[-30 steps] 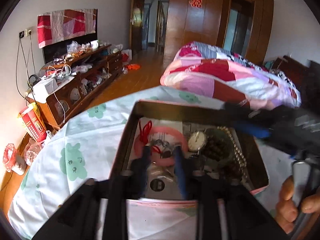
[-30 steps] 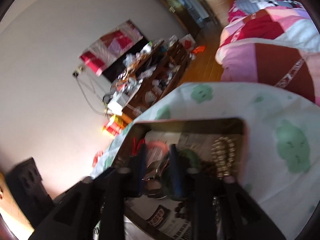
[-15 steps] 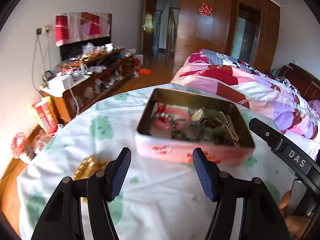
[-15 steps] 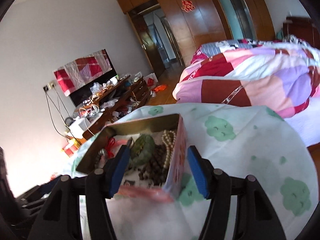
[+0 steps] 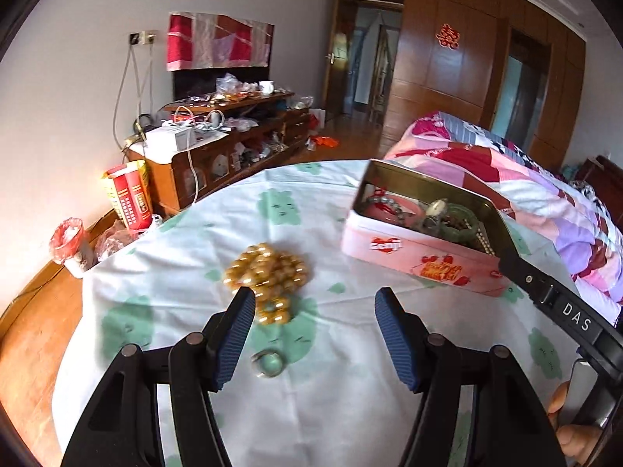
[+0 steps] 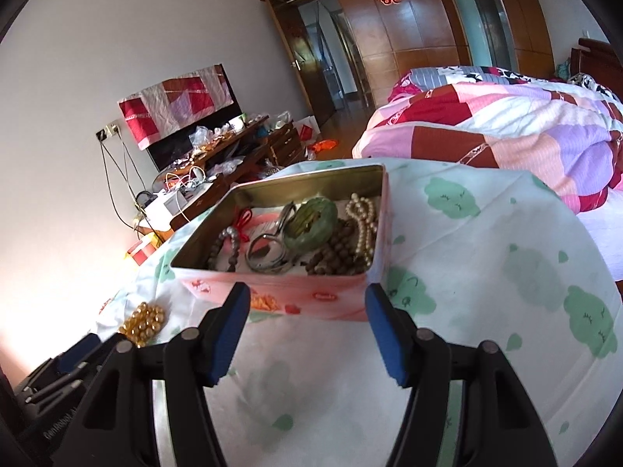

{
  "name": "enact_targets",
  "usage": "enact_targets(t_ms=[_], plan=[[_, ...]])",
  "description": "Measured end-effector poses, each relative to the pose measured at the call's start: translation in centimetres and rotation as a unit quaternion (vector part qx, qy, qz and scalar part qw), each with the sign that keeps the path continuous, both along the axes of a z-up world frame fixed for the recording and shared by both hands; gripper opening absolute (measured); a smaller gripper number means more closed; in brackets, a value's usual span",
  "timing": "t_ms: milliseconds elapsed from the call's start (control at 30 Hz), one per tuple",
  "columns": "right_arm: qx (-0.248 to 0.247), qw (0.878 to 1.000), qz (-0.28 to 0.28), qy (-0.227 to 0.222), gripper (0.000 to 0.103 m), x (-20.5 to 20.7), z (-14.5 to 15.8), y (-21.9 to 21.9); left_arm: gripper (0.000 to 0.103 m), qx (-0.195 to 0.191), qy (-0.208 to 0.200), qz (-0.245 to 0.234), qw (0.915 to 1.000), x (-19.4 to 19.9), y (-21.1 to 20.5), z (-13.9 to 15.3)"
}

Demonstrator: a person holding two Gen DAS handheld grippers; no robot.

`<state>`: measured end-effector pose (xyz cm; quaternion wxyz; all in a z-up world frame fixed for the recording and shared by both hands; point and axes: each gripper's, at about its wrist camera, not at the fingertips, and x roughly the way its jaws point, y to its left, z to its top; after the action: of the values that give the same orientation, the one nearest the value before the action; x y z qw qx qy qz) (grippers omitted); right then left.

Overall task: Organize jewelry
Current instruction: 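Move both grippers back over the gold beads and silver ring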

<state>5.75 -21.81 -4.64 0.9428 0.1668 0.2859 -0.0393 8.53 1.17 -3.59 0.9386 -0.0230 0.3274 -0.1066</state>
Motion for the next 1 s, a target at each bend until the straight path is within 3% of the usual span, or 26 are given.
enact_targets(t_ms=[167, 500, 600, 733, 933, 1000], plan=[[-0.017, 1.0, -0.003, -0.005, 0.065, -0.6, 0.3, 0.6, 0.064, 0.021, -0.01, 0.028, 0.9993, -1.1, 2.2, 0.1], [-0.026, 0.999, 0.003, 0.021, 0.065, -0.5, -0.1, 1.5, 0.064, 0.045, 0.022, 0.076, 0.9958, -1.8, 6.3, -2.1], [-0.03, 0.999, 0.004, 0.02, 0.065, -0.6, -0.1, 1.6, 0.064, 0.034, 0.043, 0.08, 0.9953, -1.6, 6.8, -3.1], [-0.04, 0.999, 0.016, 0.018, 0.065, -0.9, 0.1, 2.4, 0.064, 0.016, 0.041, 0.083, 0.9956, -1.8, 7.4, -3.2], [-0.052, 0.996, 0.071, 0.008, 0.065, -1.7, 0.6, 5.3, 0.064, 0.0, 0.053, 0.088, 0.9947, -1.8, 7.6, -3.4], [-0.035, 0.995, 0.097, 0.011, 0.064, -1.6, 0.4, 6.1, 0.064, 0.002, 0.052, 0.084, 0.9951, -1.9, 7.4, -3.5]])
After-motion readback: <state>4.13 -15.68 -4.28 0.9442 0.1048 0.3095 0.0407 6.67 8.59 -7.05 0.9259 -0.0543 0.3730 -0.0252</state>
